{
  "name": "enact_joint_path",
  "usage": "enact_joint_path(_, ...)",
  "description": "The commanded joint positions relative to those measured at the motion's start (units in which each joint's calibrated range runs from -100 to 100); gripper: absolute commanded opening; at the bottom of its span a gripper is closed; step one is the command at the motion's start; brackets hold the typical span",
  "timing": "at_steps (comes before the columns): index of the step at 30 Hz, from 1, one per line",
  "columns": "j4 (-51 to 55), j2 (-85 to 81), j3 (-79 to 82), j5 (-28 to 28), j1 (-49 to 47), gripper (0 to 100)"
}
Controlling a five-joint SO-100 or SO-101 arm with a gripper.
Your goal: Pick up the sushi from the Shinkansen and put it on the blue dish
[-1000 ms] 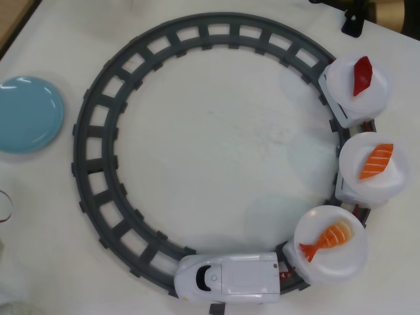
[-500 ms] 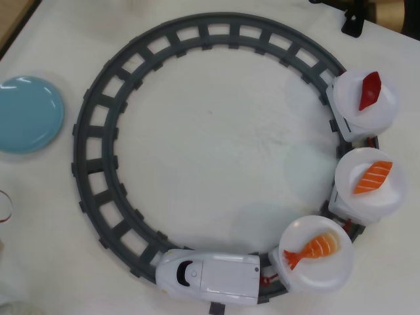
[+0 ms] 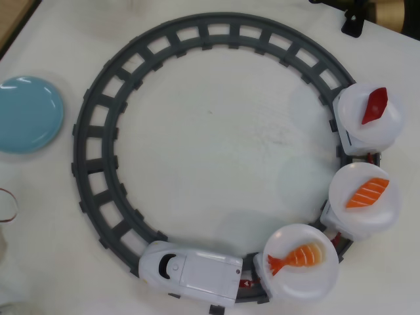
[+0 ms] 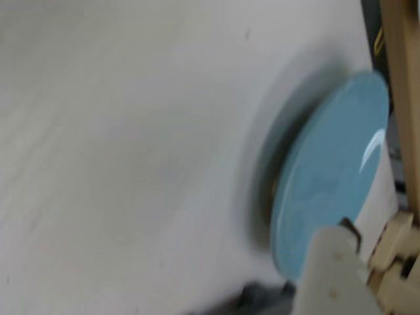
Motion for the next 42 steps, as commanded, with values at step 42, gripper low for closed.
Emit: enact_joint_path(42,53.60,73.46,-106.94,25.48,74.16,17)
